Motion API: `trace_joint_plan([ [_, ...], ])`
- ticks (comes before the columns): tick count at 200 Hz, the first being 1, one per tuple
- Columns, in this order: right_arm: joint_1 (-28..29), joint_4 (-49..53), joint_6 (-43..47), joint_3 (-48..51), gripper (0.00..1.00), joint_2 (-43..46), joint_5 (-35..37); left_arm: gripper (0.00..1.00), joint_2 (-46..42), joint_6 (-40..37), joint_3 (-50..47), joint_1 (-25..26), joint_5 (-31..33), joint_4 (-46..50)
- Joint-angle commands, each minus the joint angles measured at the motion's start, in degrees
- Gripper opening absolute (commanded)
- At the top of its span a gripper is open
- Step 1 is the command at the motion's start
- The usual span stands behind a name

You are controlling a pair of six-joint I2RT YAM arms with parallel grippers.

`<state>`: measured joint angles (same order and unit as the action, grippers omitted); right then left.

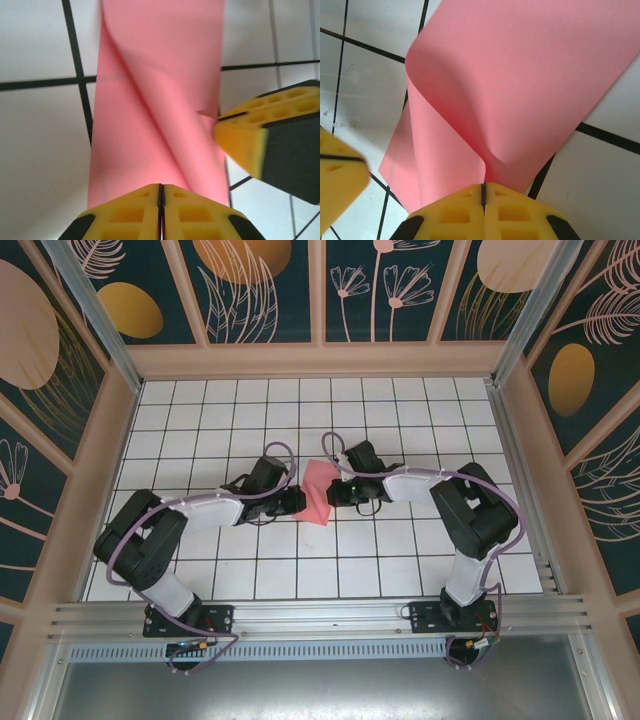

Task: Fold a paper plane with a square sheet of paper (pick it up from the middle)
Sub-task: Fold the triangle a second time at the center of the table.

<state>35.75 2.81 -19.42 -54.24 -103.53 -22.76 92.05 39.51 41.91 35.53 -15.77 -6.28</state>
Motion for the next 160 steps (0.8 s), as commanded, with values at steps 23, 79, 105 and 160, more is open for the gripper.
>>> trace_joint_plan([
  [23,0.12,-0.60,1.47,-1.75,0.03,-1.56,-0.64,0.13,-0.93,3.26,-0.64,-0.29,-1.62,-7.58],
  [79,-0.55,-0.91,2.36,-1.68,0.03,-2.11,0.09,0.12,4.20,4.18,2.42,-0.31,-4.15,-10.89],
  [105,-0.93,-0.89,2.76,-1.94,0.03,-2.18,0.00,0.12,5.40,4.25,2.56,-0.33,-4.66,-11.38],
  [160,-1.41,-0.29,3.22,-2.82,0.03,-2.88,0.29,0.12,6.97,4.21,3.24,-0.37,-6.18,-12.62],
])
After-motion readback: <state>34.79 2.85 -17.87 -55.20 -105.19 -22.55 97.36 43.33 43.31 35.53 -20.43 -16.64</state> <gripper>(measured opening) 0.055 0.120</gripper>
